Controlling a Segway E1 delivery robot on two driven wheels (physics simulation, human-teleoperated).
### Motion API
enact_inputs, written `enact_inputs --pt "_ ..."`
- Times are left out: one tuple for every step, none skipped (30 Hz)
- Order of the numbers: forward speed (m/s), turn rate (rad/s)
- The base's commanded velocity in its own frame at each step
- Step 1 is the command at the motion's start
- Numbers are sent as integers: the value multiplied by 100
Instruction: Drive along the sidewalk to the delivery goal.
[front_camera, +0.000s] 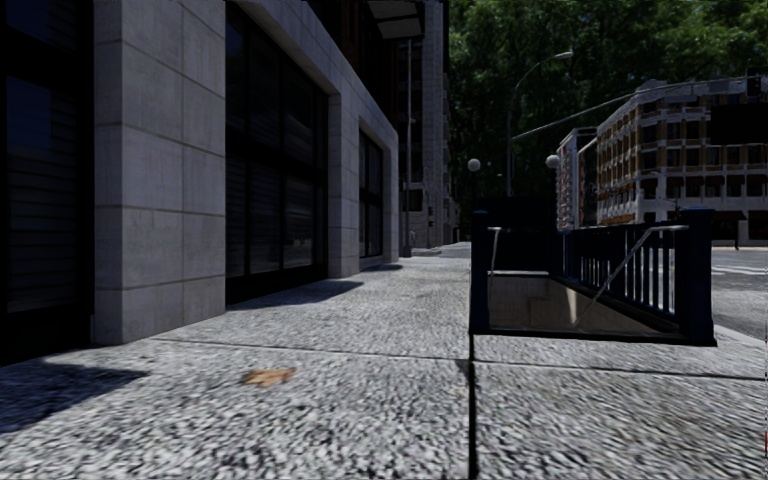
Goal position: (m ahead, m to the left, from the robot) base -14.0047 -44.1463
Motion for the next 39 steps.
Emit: enact_inputs --pt "198 45" --pt "198 45" --pt "198 45" --pt "198 45" --pt "198 45" --pt "198 45" --pt "198 45" --pt "198 45" --pt "198 45" --pt "198 45" --pt "198 45" --pt "198 45" --pt "198 45" --pt "198 45" --pt "198 45" --pt "198 45" --pt "198 45" --pt "198 45" --pt "198 42" --pt "198 32" --pt "198 20" --pt "198 0" --pt "198 0" --pt "198 0" --pt "198 0" --pt "198 0" --pt "198 -8" --pt "198 -32" --pt "198 -32" --pt "198 -53" --pt "198 -64" --pt "197 -67" --pt "197 -69" --pt "197 -69" --pt "197 -69" --pt "197 -70" --pt "197 -70" --pt "197 -70" --pt "197 -70"
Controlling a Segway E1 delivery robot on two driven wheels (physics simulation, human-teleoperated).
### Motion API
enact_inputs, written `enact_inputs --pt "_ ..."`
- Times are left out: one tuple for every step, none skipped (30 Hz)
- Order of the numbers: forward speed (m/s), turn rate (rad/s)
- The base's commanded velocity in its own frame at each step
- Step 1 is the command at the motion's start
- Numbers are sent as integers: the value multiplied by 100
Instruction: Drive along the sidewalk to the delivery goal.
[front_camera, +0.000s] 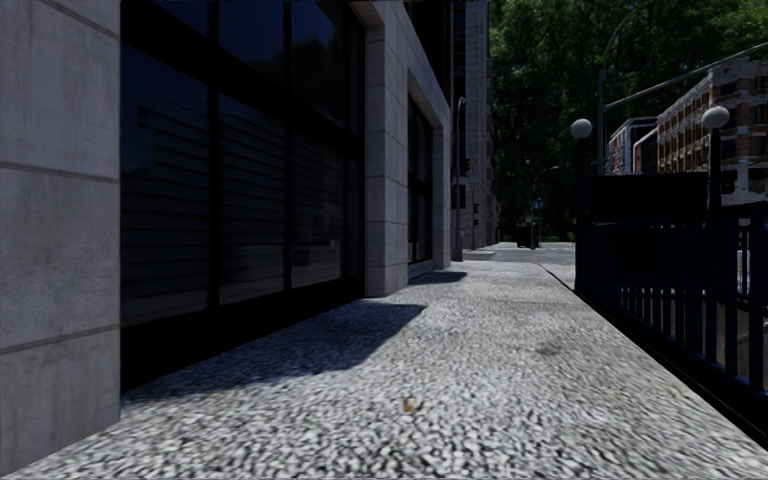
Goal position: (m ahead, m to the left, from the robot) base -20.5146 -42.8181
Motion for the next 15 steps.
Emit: enact_inputs --pt "197 -70" --pt "197 -70" --pt "197 -70" --pt "197 -70" --pt "197 -70" --pt "197 -70" --pt "197 -70" --pt "197 -24" --pt "197 -8" --pt "197 0" --pt "197 0" --pt "197 0" --pt "197 0" --pt "197 0" --pt "197 0"
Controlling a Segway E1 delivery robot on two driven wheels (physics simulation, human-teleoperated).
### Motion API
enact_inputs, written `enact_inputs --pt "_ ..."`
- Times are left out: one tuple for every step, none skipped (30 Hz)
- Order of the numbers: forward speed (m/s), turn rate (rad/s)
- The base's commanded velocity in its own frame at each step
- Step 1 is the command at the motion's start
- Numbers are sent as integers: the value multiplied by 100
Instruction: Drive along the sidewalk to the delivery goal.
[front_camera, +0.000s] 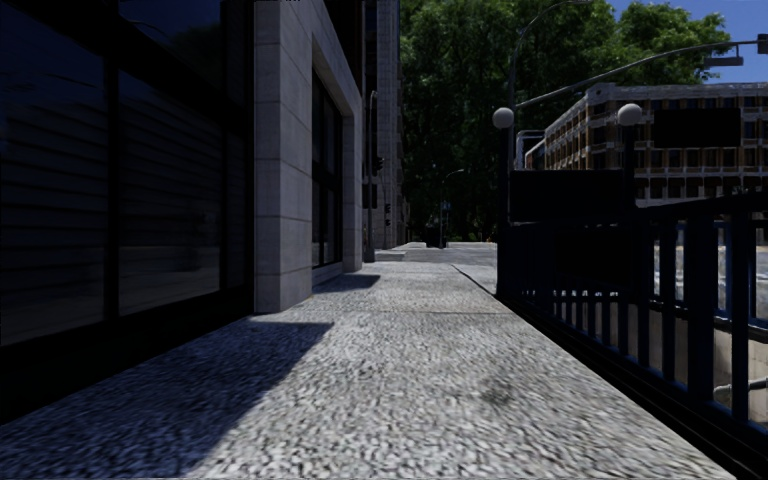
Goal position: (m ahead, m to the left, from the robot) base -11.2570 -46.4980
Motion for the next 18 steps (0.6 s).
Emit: enact_inputs --pt "197 0" --pt "197 0" --pt "197 0" --pt "197 0" --pt "197 0" --pt "198 0" --pt "198 0" --pt "198 0" --pt "199 0" --pt "199 0" --pt "199 0" --pt "199 0" --pt "198 0" --pt "198 0" --pt "197 0" --pt "197 0" --pt "197 0" --pt "197 0"
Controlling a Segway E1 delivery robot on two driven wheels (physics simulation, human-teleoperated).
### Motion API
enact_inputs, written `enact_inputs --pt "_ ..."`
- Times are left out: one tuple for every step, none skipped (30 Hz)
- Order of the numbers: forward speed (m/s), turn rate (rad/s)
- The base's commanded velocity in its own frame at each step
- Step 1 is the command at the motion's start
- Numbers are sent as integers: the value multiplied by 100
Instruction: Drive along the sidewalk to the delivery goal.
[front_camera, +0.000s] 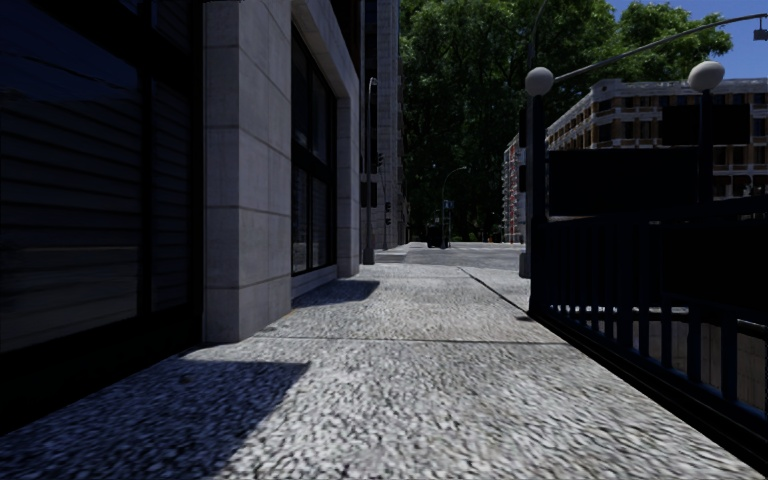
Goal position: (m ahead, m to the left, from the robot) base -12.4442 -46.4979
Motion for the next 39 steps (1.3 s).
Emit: enact_inputs --pt "197 0" --pt "197 0" --pt "197 0" --pt "197 0" --pt "197 0" --pt "197 0" --pt "197 0" --pt "197 0" --pt "197 0" --pt "197 0" --pt "197 0" --pt "197 0" --pt "197 0" --pt "197 0" --pt "197 0" --pt "197 0" --pt "197 0" --pt "197 0" --pt "197 0" --pt "197 0" --pt "197 0" --pt "197 0" --pt "197 0" --pt "197 0" --pt "197 0" --pt "197 0" --pt "197 0" --pt "197 0" --pt "197 0" --pt "197 0" --pt "197 0" --pt "197 0" --pt "197 0" --pt "197 0" --pt "197 0" --pt "197 -1" --pt "197 -1" --pt "194 -8" --pt "191 -16"
